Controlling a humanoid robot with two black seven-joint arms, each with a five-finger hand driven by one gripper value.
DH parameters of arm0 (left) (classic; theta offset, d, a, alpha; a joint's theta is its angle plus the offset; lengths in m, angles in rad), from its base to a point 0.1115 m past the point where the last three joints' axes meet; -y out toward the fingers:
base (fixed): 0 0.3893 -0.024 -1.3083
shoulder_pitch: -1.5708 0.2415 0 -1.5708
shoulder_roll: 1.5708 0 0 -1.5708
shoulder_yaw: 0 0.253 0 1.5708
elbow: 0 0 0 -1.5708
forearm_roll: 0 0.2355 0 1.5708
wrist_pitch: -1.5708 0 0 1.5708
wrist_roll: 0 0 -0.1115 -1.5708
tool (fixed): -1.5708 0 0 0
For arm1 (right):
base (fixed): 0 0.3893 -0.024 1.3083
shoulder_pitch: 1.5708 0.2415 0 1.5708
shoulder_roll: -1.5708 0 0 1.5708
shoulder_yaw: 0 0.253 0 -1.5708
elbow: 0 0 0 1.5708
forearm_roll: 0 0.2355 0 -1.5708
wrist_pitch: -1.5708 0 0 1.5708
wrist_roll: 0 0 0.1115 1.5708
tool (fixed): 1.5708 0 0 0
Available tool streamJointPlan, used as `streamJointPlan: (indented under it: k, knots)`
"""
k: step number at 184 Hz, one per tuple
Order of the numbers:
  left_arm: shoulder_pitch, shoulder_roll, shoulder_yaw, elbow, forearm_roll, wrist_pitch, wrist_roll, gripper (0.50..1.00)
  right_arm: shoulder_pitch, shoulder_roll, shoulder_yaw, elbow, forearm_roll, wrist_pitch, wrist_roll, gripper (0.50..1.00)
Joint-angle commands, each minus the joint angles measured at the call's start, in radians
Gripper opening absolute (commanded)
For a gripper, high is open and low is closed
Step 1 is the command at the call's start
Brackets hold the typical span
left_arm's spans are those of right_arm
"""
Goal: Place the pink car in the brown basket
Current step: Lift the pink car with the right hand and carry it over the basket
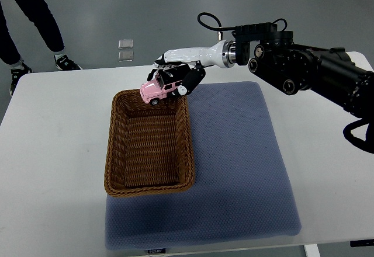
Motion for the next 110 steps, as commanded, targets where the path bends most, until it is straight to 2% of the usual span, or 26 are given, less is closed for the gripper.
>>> streamJointPlan:
  k: [1, 44, 110]
  knots:
    - [0.000, 0.000, 0.001, 0.000, 0.000, 0.000, 0.000, 1.000, -0.004, 0.012, -0.035, -0.004, -0.006, -0.008, -0.006, 0.500]
    - [0.000, 0.000, -0.001, 0.000, 0.000, 0.000, 0.000, 1.000, -0.033, 0.012, -0.099, -0.009, -0.009, -0.042, -0.020, 0.500]
    - [0.000, 0.000, 0.001, 0.000, 0.000, 0.000, 0.000, 1.000, -0.057, 0.012, -0.082, -0.020, 0.014, -0.042, -0.040, 0.500]
